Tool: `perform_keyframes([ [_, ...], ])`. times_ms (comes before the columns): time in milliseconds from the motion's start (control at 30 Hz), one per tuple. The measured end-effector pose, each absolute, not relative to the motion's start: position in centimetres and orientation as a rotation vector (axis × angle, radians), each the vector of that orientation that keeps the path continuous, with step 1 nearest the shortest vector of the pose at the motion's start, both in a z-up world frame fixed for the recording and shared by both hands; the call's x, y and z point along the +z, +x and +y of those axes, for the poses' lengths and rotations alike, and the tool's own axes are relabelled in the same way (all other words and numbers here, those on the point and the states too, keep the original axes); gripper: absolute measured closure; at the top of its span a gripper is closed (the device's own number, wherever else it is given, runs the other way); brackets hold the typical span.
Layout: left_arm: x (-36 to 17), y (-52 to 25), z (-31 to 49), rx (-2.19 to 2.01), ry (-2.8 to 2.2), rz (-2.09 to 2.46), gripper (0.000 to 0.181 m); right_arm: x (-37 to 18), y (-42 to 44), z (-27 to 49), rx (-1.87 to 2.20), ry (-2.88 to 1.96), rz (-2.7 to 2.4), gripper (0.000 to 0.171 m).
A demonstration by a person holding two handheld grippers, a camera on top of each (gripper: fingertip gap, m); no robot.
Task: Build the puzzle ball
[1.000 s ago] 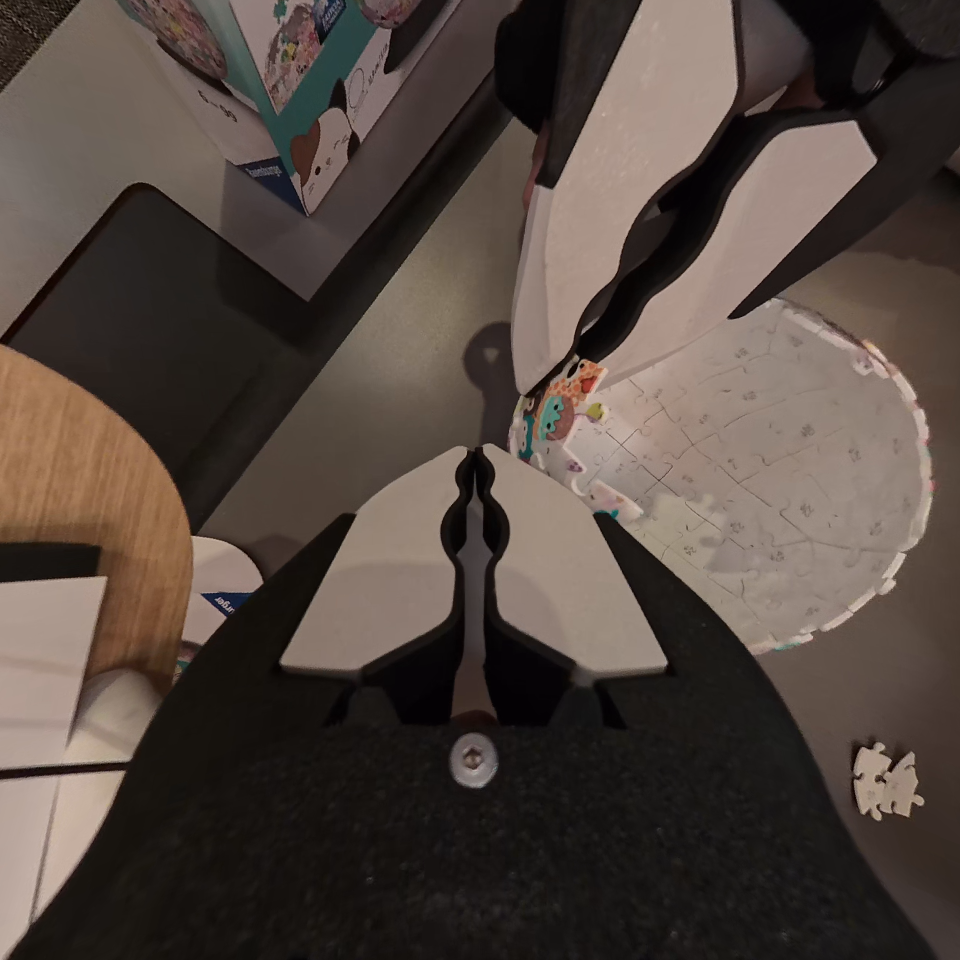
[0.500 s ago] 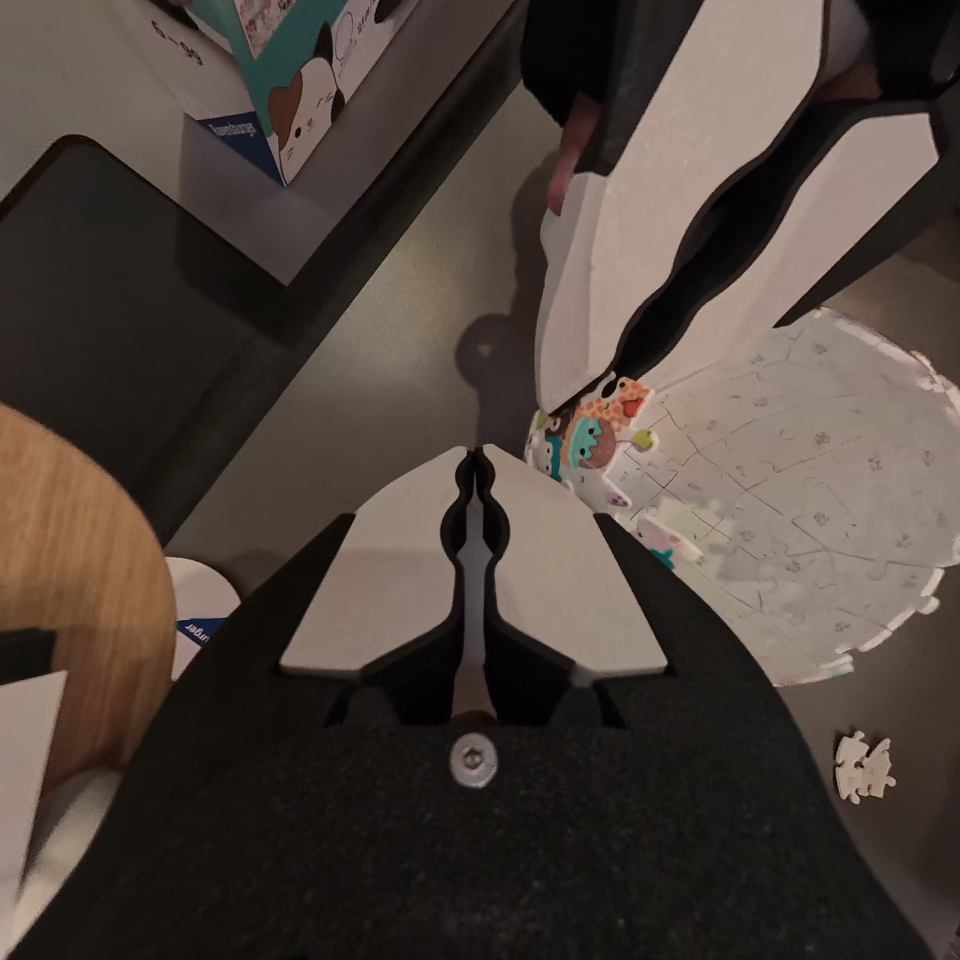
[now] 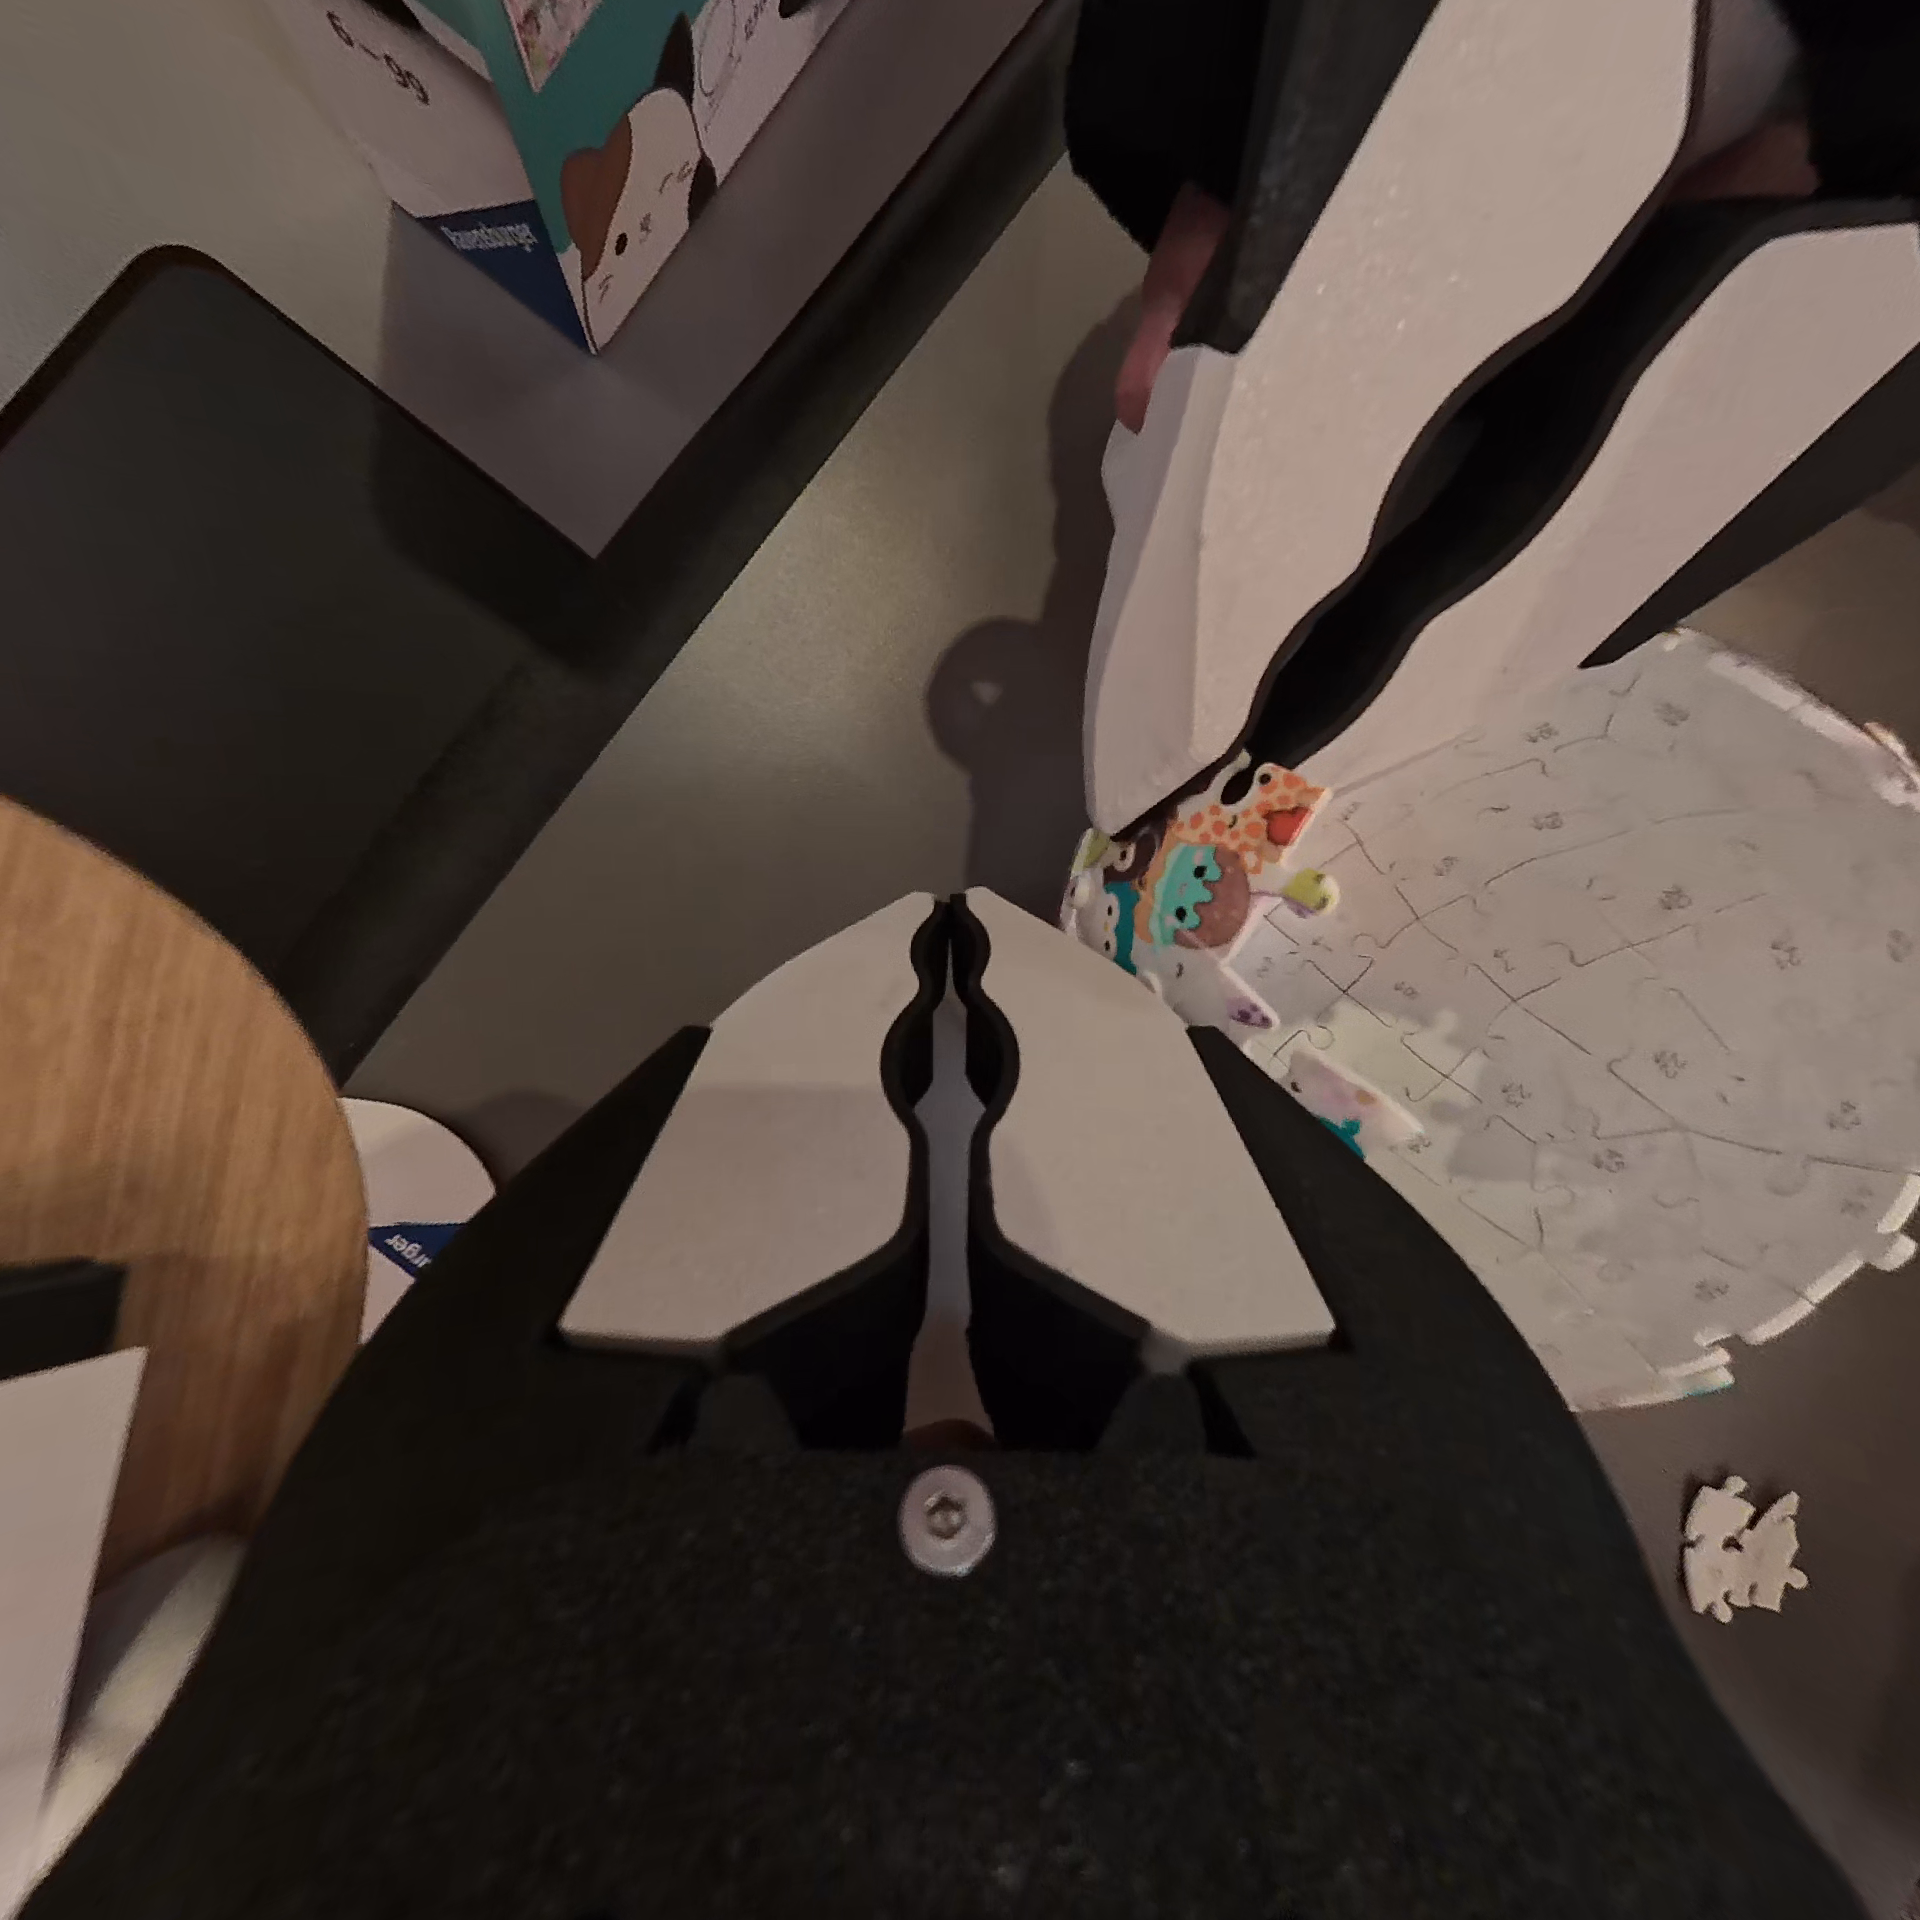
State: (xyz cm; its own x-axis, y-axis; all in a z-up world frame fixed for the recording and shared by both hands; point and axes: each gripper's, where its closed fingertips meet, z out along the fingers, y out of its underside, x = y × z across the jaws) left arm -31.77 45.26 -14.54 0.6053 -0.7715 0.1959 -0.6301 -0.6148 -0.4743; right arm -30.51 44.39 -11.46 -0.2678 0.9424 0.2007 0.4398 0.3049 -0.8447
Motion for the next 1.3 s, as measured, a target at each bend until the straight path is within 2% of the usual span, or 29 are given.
perform_keyframes([
  [733, -14.5, -34.1, 44.3, -0.396, -2.622, 1.008, 0.181, -11.4, -31.3, 44.1, 0.975, -1.228, -1.787, 0.169],
  [1033, -11.8, -35.5, 44.3, -0.330, -2.589, 0.904, 0.181, -11.3, -30.6, 44.9, 0.878, -1.300, -1.803, 0.169],
  [1300, -7.9, -34.0, 42.6, -0.535, -2.449, 0.923, 0.156, -11.3, -30.8, 44.8, 0.851, -1.295, -1.774, 0.169],
])
